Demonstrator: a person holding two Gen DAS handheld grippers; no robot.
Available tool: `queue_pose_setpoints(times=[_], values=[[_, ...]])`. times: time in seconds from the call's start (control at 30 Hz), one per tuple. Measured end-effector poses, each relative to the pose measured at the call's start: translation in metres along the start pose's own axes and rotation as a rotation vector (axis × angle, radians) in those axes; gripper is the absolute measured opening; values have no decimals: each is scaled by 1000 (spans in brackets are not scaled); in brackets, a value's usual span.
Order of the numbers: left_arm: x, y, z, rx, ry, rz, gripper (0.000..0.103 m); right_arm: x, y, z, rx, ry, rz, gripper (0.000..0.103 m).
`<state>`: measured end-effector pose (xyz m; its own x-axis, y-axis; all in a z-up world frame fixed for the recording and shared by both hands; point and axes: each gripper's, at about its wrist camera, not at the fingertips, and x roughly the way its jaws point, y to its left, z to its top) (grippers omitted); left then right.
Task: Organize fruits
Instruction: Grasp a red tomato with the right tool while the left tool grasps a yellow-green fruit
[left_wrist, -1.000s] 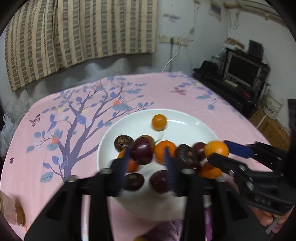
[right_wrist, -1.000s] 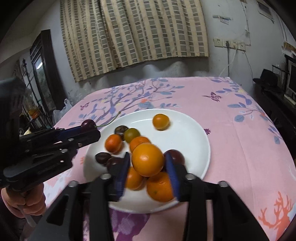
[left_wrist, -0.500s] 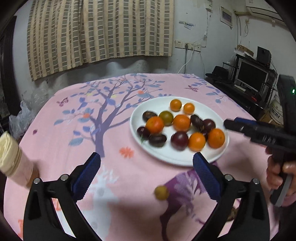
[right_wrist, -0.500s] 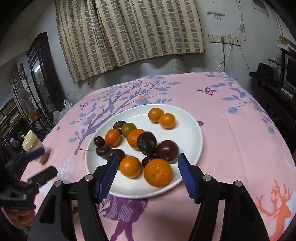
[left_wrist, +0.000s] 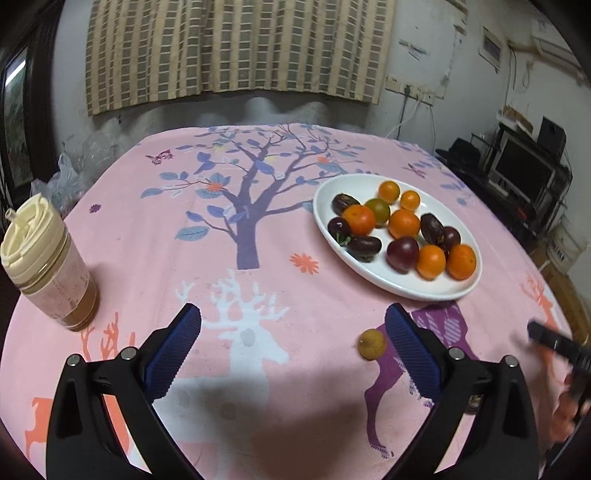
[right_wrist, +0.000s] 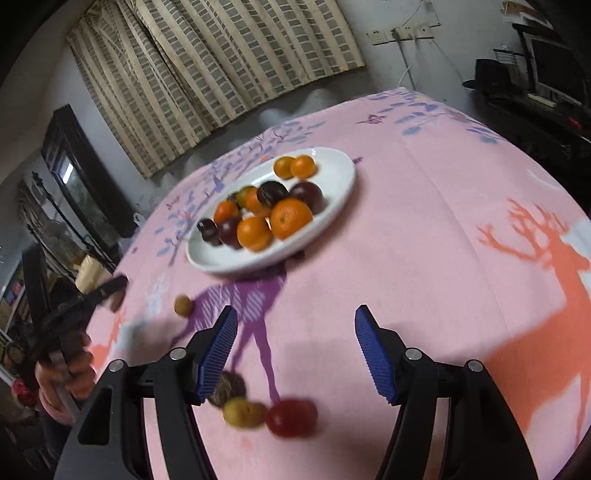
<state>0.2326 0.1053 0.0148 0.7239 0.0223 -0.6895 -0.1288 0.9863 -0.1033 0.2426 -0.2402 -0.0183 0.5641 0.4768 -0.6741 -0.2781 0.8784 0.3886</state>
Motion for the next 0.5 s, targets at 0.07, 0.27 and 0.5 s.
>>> queue_pose_setpoints(times=[0.07, 0.27, 0.5], values=[[-1, 5, 1, -30, 7, -21, 98, -2, 9, -20, -26, 36, -52, 59], [0, 3, -1, -28, 27, -35, 98, 0, 19, -43, -46, 84, -121, 48], [0, -3, -3, 7, 19, -12, 98, 10, 21, -40, -70, 117, -176, 44]])
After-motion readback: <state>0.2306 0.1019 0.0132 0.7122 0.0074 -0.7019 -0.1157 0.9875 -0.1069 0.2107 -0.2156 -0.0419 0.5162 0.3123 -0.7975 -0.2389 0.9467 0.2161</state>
